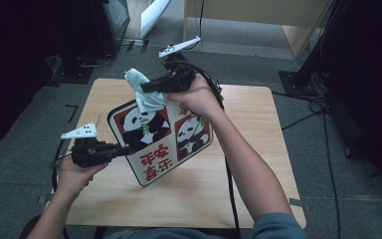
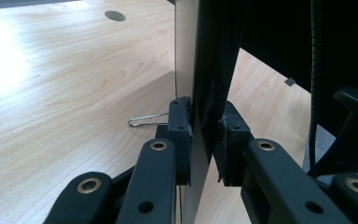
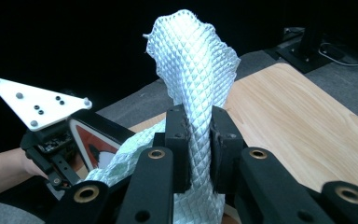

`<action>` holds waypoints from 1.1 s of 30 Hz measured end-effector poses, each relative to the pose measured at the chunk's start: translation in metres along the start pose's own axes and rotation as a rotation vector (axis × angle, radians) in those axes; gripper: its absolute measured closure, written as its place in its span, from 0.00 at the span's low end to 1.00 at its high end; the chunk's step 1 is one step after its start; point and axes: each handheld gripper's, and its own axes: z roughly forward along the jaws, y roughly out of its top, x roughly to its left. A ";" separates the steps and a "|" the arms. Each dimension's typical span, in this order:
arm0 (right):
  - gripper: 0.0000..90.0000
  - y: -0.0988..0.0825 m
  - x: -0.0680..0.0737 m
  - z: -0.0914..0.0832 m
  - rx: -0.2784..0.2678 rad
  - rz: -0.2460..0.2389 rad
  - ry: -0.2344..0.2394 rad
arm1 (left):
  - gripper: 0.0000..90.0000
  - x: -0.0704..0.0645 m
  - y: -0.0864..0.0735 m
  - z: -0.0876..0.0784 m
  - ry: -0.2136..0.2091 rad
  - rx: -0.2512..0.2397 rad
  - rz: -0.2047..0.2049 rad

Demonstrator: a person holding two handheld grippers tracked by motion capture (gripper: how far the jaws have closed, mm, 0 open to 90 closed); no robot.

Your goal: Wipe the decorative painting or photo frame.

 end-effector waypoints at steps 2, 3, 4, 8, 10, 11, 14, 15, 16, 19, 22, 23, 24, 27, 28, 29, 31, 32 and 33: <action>0.89 -0.001 -0.002 -0.003 -0.003 0.005 -0.006 | 0.88 0.000 0.000 0.000 -0.001 -0.001 0.000; 0.89 -0.001 -0.004 -0.004 -0.004 0.009 -0.009 | 0.88 0.000 0.000 0.000 -0.001 -0.001 0.000; 0.89 -0.002 -0.005 -0.005 -0.008 0.011 -0.012 | 0.88 0.000 0.000 0.000 -0.001 -0.001 0.000; 0.89 -0.003 -0.010 -0.009 -0.010 0.023 -0.020 | 0.88 0.000 0.000 0.000 -0.002 0.000 0.000; 0.89 -0.004 -0.012 -0.011 -0.011 0.029 -0.023 | 0.88 0.000 0.000 0.000 -0.002 0.000 0.000; 0.89 -0.004 -0.013 -0.012 -0.015 0.030 -0.026 | 0.88 0.000 0.000 0.000 -0.003 0.001 0.001; 0.89 -0.005 -0.016 -0.015 -0.016 0.036 -0.033 | 0.88 0.000 0.000 0.000 -0.004 0.001 0.002; 0.89 -0.005 -0.017 -0.016 -0.017 0.040 -0.036 | 0.88 0.000 0.000 0.000 -0.003 0.001 0.002; 0.89 -0.005 -0.018 -0.017 -0.017 0.040 -0.039 | 0.88 0.000 0.000 0.000 -0.004 0.001 0.002; 0.89 -0.006 -0.022 -0.020 -0.020 0.047 -0.047 | 0.88 0.000 0.000 0.000 -0.005 0.001 0.002; 0.89 -0.006 -0.024 -0.022 -0.021 0.051 -0.054 | 0.88 0.000 0.000 0.000 -0.005 0.002 0.002; 0.89 -0.007 -0.025 -0.023 -0.022 0.052 -0.054 | 0.88 0.000 0.000 0.000 -0.006 0.002 0.002; 0.89 -0.007 -0.026 -0.024 -0.023 0.056 -0.058 | 0.88 0.000 0.000 0.000 -0.006 0.002 0.001; 0.89 -0.007 -0.029 -0.026 -0.025 0.062 -0.060 | 0.88 0.000 0.000 0.000 -0.008 0.003 0.001; 0.89 -0.007 -0.030 -0.027 -0.024 0.065 -0.063 | 0.88 0.000 0.000 0.000 -0.008 0.002 0.001; 0.89 -0.007 -0.031 -0.027 -0.021 0.067 -0.064 | 0.88 0.000 0.000 0.000 -0.009 0.003 0.000; 0.89 -0.007 -0.032 -0.029 -0.016 0.072 -0.070 | 0.88 0.000 0.000 0.000 -0.010 0.003 -0.001; 0.89 -0.007 -0.033 -0.030 -0.015 0.071 -0.074 | 0.88 0.000 0.000 0.000 -0.010 0.003 -0.001; 0.89 -0.007 -0.034 -0.031 -0.014 0.073 -0.076 | 0.88 0.000 0.000 0.000 -0.011 0.003 -0.001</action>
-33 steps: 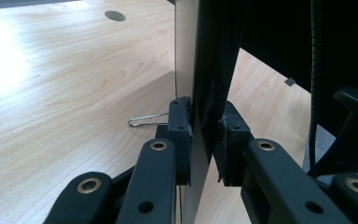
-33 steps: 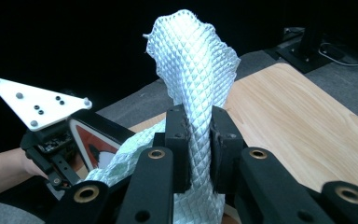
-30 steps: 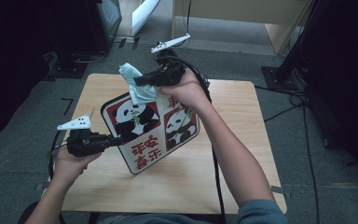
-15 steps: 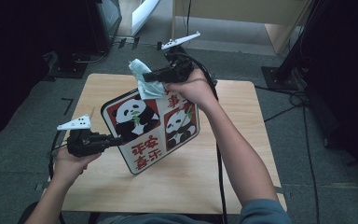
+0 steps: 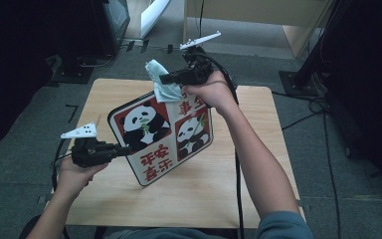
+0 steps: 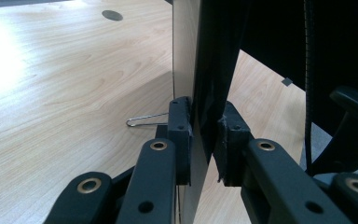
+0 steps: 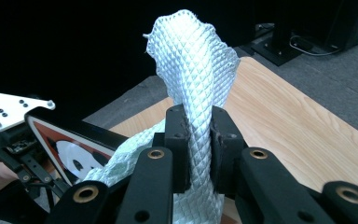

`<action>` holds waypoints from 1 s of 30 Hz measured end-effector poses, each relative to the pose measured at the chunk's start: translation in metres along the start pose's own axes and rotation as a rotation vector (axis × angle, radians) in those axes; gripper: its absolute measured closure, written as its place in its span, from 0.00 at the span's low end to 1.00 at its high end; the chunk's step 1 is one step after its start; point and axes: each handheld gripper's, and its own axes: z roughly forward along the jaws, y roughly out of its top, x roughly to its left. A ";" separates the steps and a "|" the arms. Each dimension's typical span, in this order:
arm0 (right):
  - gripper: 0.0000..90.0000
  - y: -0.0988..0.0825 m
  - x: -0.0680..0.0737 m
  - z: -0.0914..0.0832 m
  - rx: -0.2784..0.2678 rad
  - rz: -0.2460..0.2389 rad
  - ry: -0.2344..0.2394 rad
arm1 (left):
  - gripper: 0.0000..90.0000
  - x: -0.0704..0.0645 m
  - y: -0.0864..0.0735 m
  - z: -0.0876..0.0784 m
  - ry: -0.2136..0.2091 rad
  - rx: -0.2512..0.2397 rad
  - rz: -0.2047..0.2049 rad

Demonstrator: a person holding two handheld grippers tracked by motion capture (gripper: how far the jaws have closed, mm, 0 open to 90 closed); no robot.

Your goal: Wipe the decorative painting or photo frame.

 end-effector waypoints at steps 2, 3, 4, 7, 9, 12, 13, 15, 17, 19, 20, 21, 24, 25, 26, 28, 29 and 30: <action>0.89 0.000 -0.002 -0.002 -0.002 0.003 -0.004 | 0.88 0.000 0.000 0.000 0.000 -0.002 -0.001; 0.89 0.000 -0.003 -0.002 -0.003 0.005 -0.005 | 0.88 0.000 0.000 0.000 0.000 -0.002 -0.002; 0.89 -0.001 -0.004 -0.003 -0.005 0.008 -0.005 | 0.88 0.000 0.000 0.000 0.000 -0.002 -0.002; 0.89 -0.001 -0.008 -0.005 -0.008 0.015 -0.011 | 0.88 0.000 0.000 0.000 0.001 -0.001 -0.002; 0.89 -0.001 -0.010 -0.006 -0.010 0.021 -0.015 | 0.88 0.000 0.000 0.000 0.000 0.000 0.000; 0.89 -0.001 -0.012 -0.009 -0.008 0.026 -0.022 | 0.88 0.000 0.000 0.000 0.000 0.001 0.000; 0.89 -0.001 -0.013 -0.009 -0.005 0.028 -0.025 | 0.88 0.000 0.000 0.000 0.000 0.001 0.000; 0.89 -0.001 -0.015 -0.011 -0.002 0.026 -0.036 | 0.88 0.000 0.000 0.000 0.000 0.000 -0.001; 0.89 0.000 -0.016 -0.012 0.001 0.027 -0.045 | 0.88 0.000 0.000 0.000 0.001 0.000 -0.002; 0.89 0.000 -0.018 -0.014 -0.002 0.028 -0.052 | 0.88 0.000 0.000 0.000 0.000 0.000 -0.002; 0.89 -0.001 -0.019 -0.014 -0.001 0.029 -0.054 | 0.88 0.000 0.000 0.000 0.000 0.000 -0.001; 0.89 -0.001 -0.020 -0.016 -0.001 0.031 -0.058 | 0.88 0.000 0.000 0.000 -0.001 0.000 -0.001; 0.89 -0.001 -0.023 -0.018 -0.003 0.035 -0.064 | 0.88 0.000 0.000 0.000 -0.001 0.000 0.000; 0.89 -0.001 -0.024 -0.019 -0.004 0.040 -0.067 | 0.88 0.000 0.000 0.000 0.000 0.000 0.000; 0.89 -0.001 -0.025 -0.020 -0.004 0.038 -0.070 | 0.88 0.000 0.000 0.000 0.000 0.000 -0.001; 0.89 -0.002 -0.027 -0.022 -0.005 0.041 -0.075 | 0.88 0.000 0.000 0.000 0.000 -0.001 -0.002; 0.89 -0.002 -0.028 -0.023 -0.007 0.047 -0.077 | 0.88 0.000 0.000 0.000 0.001 0.000 -0.001; 0.89 -0.003 -0.029 -0.024 -0.010 0.046 -0.080 | 0.88 0.000 0.000 0.000 0.000 0.001 -0.001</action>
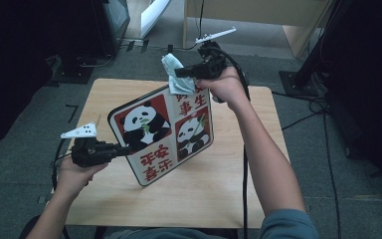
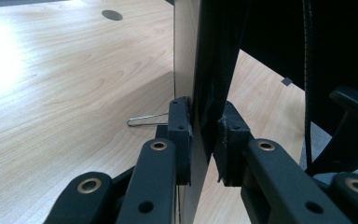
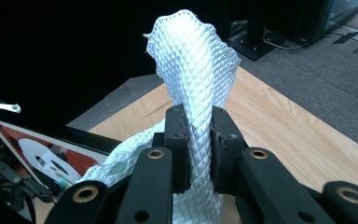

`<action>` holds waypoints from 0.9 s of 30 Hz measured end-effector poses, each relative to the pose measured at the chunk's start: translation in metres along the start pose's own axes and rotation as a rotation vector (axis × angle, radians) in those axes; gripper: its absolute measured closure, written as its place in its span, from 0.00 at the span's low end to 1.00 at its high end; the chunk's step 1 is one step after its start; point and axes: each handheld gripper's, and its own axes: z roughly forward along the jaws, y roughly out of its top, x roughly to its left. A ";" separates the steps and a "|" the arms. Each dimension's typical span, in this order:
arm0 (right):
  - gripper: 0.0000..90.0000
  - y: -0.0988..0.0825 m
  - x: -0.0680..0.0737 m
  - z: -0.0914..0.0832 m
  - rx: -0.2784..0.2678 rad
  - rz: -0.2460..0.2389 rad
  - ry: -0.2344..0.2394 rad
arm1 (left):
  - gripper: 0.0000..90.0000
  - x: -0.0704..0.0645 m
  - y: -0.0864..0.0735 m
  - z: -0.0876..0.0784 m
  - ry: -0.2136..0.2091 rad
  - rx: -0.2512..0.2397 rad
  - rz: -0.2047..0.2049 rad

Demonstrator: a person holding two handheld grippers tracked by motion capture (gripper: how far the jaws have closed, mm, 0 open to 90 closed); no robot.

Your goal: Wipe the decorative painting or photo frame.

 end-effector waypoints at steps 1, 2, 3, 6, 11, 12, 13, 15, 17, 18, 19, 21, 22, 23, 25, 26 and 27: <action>0.89 0.000 -0.001 -0.001 0.001 0.000 -0.003 | 0.88 0.000 0.000 0.000 -0.001 0.000 0.000; 0.89 -0.001 -0.002 -0.002 -0.002 -0.001 -0.008 | 0.88 0.000 0.000 0.000 -0.001 0.001 0.002; 0.89 -0.001 -0.003 -0.003 -0.004 -0.004 -0.013 | 0.88 0.000 0.000 0.000 -0.001 0.002 0.002; 0.89 -0.001 -0.006 -0.006 -0.007 -0.005 -0.022 | 0.88 0.000 0.000 0.000 -0.001 0.002 0.003; 0.89 -0.002 -0.012 -0.010 -0.012 -0.007 -0.047 | 0.88 0.000 0.000 0.000 0.001 0.000 -0.001; 0.89 -0.002 -0.013 -0.011 -0.014 -0.004 -0.051 | 0.88 0.000 0.000 0.000 0.001 0.000 -0.001; 0.89 -0.002 -0.014 -0.012 -0.015 -0.003 -0.052 | 0.88 0.000 0.000 0.000 0.002 0.000 -0.001; 0.89 -0.002 -0.016 -0.013 -0.017 -0.001 -0.058 | 0.88 0.000 0.000 0.000 0.002 0.001 0.000; 0.89 -0.002 -0.017 -0.014 -0.017 0.000 -0.067 | 0.88 0.000 0.000 0.000 0.002 0.001 0.000; 0.89 -0.002 -0.018 -0.014 -0.017 0.000 -0.069 | 0.88 0.000 0.000 0.000 0.001 0.001 0.000; 0.89 -0.002 -0.019 -0.015 -0.016 0.000 -0.074 | 0.88 0.000 0.000 0.000 0.001 0.001 0.001; 0.89 -0.002 -0.020 -0.016 -0.017 -0.006 -0.088 | 0.88 0.000 0.000 0.000 0.001 0.000 0.000; 0.89 -0.002 -0.021 -0.017 -0.019 -0.008 -0.095 | 0.88 0.000 0.000 0.000 0.001 0.001 0.000; 0.89 -0.003 -0.021 -0.018 -0.020 -0.008 -0.100 | 0.88 0.000 0.000 0.000 0.001 -0.001 -0.002; 0.89 -0.002 -0.022 -0.019 -0.017 -0.012 -0.107 | 0.88 0.000 0.000 0.000 0.002 0.000 -0.001; 0.89 -0.002 -0.022 -0.019 -0.015 -0.015 -0.112 | 0.88 0.000 0.000 0.000 0.002 0.000 -0.001; 0.89 -0.002 -0.022 -0.019 -0.014 -0.017 -0.119 | 0.88 0.000 0.000 0.000 0.003 0.000 -0.001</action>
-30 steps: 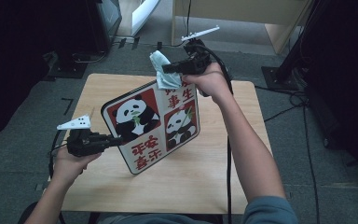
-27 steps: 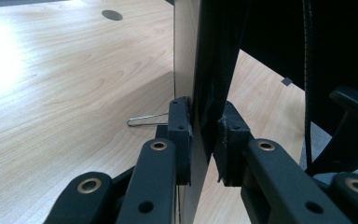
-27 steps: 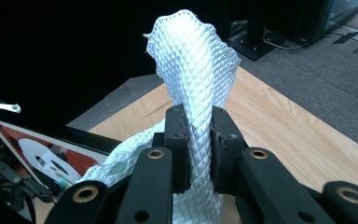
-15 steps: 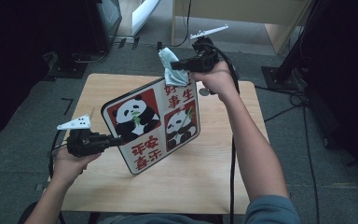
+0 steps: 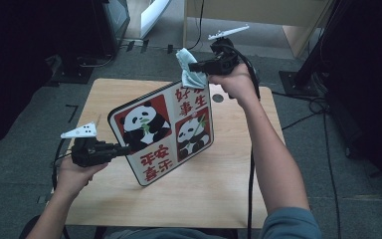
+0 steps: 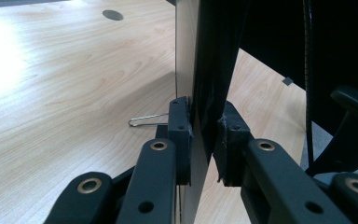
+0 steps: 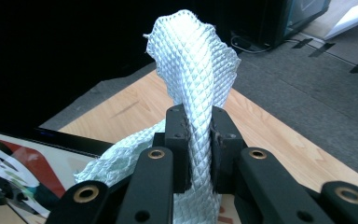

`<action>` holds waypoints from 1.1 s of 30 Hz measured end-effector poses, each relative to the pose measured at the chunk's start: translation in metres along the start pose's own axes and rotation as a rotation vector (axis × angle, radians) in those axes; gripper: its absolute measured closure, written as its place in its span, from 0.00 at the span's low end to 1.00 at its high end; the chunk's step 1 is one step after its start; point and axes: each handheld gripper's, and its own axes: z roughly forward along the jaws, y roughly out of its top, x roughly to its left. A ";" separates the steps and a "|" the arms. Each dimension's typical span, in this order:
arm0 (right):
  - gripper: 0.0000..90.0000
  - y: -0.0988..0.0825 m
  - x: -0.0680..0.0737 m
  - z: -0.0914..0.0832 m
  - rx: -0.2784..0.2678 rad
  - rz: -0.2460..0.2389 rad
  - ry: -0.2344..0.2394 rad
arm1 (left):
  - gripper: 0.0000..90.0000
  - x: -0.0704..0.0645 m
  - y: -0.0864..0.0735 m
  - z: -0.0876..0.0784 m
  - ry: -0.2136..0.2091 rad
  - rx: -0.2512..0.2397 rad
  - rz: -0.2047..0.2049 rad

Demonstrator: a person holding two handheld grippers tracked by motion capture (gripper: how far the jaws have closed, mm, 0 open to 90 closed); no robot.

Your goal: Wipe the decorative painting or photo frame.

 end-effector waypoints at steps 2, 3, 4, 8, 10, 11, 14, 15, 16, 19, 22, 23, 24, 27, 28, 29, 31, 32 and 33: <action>0.89 0.000 -0.002 -0.001 0.001 0.003 -0.007 | 0.88 0.000 0.000 0.000 0.000 0.001 0.001; 0.89 0.000 -0.003 -0.001 -0.002 0.002 -0.012 | 0.88 0.000 0.000 0.000 0.000 0.001 -0.001; 0.89 0.000 -0.004 -0.002 -0.002 0.009 -0.013 | 0.88 0.000 0.000 0.000 0.000 0.000 -0.001; 0.89 -0.001 -0.008 -0.005 -0.004 0.015 -0.027 | 0.88 0.000 0.000 0.000 0.000 0.000 -0.001; 0.89 -0.001 -0.010 -0.006 -0.004 0.019 -0.036 | 0.88 0.001 0.000 0.000 0.000 0.001 0.000; 0.89 -0.001 -0.011 -0.006 -0.003 0.025 -0.038 | 0.88 0.001 0.000 0.000 0.000 0.001 0.000; 0.89 -0.001 -0.013 -0.007 0.001 0.027 -0.045 | 0.88 0.001 0.000 0.000 -0.001 0.001 0.001; 0.89 -0.001 -0.013 -0.007 0.002 0.028 -0.046 | 0.88 0.001 0.000 0.000 0.000 0.002 0.001; 0.89 -0.001 -0.013 -0.007 0.003 0.026 -0.047 | 0.88 0.001 0.000 0.000 0.000 0.003 0.001; 0.89 -0.001 -0.013 -0.007 0.001 0.023 -0.048 | 0.88 0.002 0.001 0.000 -0.001 0.004 0.001; 0.89 -0.002 -0.015 -0.007 -0.001 0.030 -0.061 | 0.88 0.002 0.001 -0.001 -0.003 0.003 0.002; 0.89 -0.002 -0.015 -0.007 -0.001 0.027 -0.065 | 0.88 0.002 0.001 -0.001 -0.003 0.003 0.001; 0.89 -0.002 -0.015 -0.008 -0.001 0.022 -0.071 | 0.88 0.002 0.001 -0.001 -0.002 0.003 0.002; 0.89 -0.003 -0.015 -0.009 0.005 0.009 -0.088 | 0.88 0.003 0.001 -0.001 0.001 0.002 0.000; 0.89 -0.003 -0.015 -0.009 0.004 0.010 -0.091 | 0.88 0.002 0.001 -0.001 0.001 0.003 0.001; 0.89 -0.003 -0.015 -0.010 0.003 0.010 -0.093 | 0.88 0.002 0.001 -0.001 0.001 0.003 0.002; 0.89 -0.004 -0.016 -0.010 0.002 0.002 -0.103 | 0.88 0.002 0.001 -0.001 0.002 0.002 0.002; 0.89 -0.005 -0.016 -0.011 0.001 0.004 -0.112 | 0.88 0.002 0.001 -0.001 0.001 0.002 0.000; 0.89 -0.006 -0.017 -0.011 -0.001 0.005 -0.117 | 0.88 0.002 0.001 -0.001 0.001 0.003 0.001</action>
